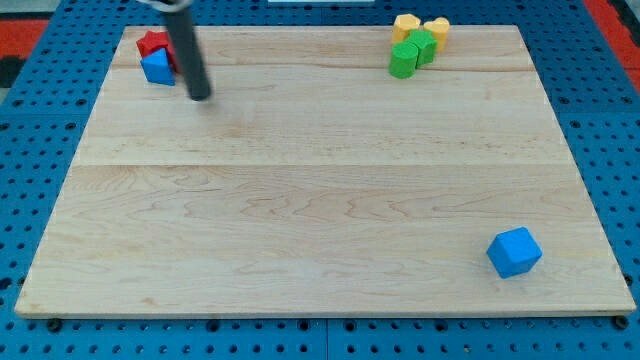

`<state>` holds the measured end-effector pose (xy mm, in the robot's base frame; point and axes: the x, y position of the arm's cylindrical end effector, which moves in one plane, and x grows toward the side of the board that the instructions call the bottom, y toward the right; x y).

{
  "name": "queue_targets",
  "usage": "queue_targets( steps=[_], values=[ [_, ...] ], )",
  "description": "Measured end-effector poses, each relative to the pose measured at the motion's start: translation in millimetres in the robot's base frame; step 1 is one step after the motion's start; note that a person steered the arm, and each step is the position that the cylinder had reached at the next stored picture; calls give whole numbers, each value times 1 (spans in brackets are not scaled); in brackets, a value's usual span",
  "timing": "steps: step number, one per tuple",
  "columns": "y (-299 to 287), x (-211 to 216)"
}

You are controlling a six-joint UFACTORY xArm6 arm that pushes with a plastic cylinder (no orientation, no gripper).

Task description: Push the blue cube to the bottom centre

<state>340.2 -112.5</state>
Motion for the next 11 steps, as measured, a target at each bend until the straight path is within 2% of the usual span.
queue_targets(
  steps=[1, 2, 3, 4, 5, 6, 7, 10, 11],
  values=[
    [82, 24],
    [187, 71],
    [318, 139],
    [418, 199],
    [386, 219],
    [298, 221],
    [277, 239],
    [122, 243],
    [88, 256]
  ],
)
